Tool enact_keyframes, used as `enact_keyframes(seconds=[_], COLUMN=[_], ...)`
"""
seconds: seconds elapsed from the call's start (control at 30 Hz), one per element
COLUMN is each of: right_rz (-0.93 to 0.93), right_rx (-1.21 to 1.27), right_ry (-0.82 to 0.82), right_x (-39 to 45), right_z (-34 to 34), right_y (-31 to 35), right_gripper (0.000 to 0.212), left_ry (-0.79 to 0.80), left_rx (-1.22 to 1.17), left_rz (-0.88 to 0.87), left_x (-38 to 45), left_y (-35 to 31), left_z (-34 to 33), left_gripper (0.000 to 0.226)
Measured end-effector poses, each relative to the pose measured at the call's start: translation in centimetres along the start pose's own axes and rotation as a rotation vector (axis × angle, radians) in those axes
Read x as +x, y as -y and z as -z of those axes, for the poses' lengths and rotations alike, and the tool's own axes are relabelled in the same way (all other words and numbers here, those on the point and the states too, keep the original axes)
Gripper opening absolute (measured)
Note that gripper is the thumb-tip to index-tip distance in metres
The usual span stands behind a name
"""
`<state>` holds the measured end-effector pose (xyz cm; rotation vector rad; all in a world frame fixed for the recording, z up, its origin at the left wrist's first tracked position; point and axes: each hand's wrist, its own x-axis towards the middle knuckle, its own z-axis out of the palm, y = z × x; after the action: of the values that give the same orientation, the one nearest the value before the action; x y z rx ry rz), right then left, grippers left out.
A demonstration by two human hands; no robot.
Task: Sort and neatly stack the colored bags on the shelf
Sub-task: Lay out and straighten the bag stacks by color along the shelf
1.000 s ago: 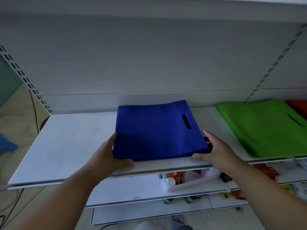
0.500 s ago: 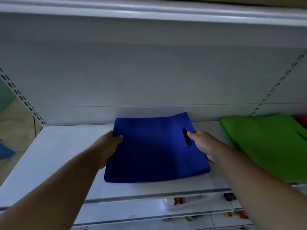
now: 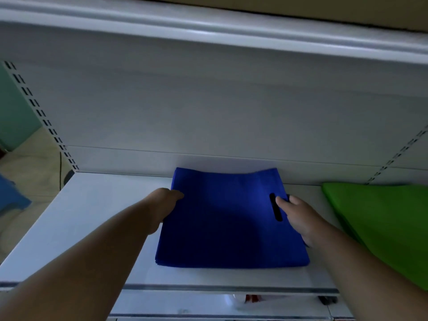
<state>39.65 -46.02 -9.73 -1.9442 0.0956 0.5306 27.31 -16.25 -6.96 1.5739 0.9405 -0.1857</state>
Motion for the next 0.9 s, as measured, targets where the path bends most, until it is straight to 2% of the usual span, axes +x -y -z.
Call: enact_keyframes(seconds=[0.13,0.23,0.37,0.47,0.57,0.7,0.9], right_rz=[-0.023,0.009,0.043,0.116,0.199,0.090,0.061], right_rx=[-0.012,-0.015,0.005,0.010,-0.031,-0.015,-0.065], right_ry=[0.006,-0.016,-0.021,-0.073,-0.106,-0.090,-0.089], right_x=[2.3,2.6,2.8,2.5,2.2,3.0,4.7], right_z=[0.0,-0.4,0.1,0.1,-0.1,0.1,0.2], right_y=[1.3,2.2,1.4,1.5,2.0,1.5,1.4], right_gripper=[0.052,0.043,0.015,0.013,0.020,0.045,0.041], left_ry=[-0.029,-0.037,-0.016,-0.022,-0.052,-0.064,-0.228], left_rx=[0.071,0.047,0.004,-0.085,-0.066,0.079,0.191], left_rz=[-0.010,-0.083,-0.143,-0.176,-0.224,-0.147,-0.053], left_x=[1.4,2.1,2.0,2.0,2.1,3.1,4.5], left_y=[-1.4,-1.0,0.1,0.1,0.1,-0.4,-1.7], left_z=[-0.4,-0.4,-0.3,-0.4,-0.2,-0.6,-0.8], left_gripper=[0.023,0.021,0.032,0.036,0.043,0.027,0.014])
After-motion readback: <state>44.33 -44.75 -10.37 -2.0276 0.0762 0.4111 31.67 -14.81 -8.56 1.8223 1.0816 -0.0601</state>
